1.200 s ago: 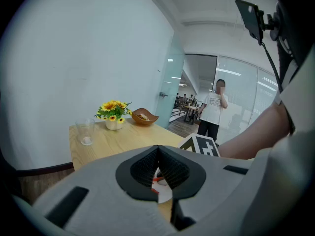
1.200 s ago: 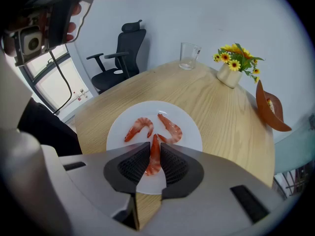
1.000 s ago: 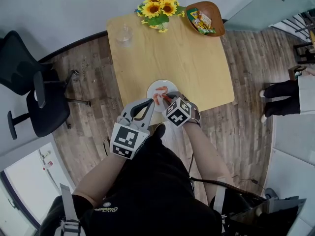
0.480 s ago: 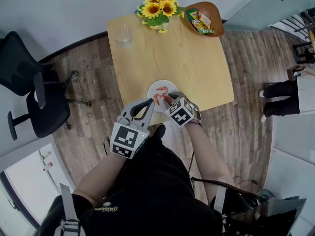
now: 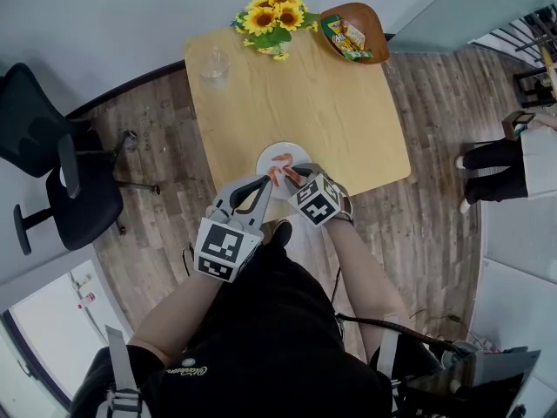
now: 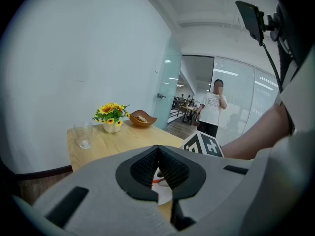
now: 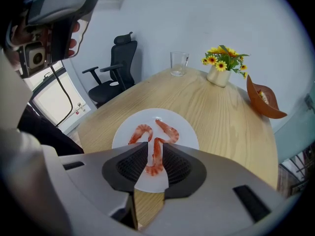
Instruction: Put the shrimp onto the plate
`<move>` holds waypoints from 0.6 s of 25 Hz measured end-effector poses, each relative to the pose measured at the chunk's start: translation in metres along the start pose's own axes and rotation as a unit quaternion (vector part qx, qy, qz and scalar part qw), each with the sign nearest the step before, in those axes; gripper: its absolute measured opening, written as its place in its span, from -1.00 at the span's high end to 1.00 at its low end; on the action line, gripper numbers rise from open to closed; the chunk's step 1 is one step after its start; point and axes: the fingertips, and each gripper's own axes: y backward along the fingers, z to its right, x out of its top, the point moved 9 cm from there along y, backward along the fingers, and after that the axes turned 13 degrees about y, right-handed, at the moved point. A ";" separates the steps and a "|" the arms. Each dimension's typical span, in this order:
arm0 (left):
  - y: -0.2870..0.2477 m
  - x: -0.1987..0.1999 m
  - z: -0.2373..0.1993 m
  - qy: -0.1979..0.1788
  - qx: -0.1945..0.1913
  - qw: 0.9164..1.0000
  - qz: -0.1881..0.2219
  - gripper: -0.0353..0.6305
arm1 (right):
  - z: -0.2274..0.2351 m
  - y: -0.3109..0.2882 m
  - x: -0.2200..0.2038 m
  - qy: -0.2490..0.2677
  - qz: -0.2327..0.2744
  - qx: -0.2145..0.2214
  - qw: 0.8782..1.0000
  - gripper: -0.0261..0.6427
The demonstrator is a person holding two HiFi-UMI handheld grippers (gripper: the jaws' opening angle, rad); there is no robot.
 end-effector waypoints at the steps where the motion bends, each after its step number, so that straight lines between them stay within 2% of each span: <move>1: 0.000 0.000 0.001 -0.001 -0.001 1.000 0.001 0.88 | 0.000 0.002 0.001 -0.001 0.004 -0.001 1.000 0.65; 8: 0.001 0.005 0.004 -0.006 -0.004 1.000 0.004 0.88 | 0.002 0.024 0.008 -0.023 0.043 -0.019 0.999 0.70; 15: -0.004 0.008 0.009 -0.011 -0.010 1.000 0.006 0.88 | 0.008 0.061 0.018 -0.049 0.107 -0.074 0.990 0.86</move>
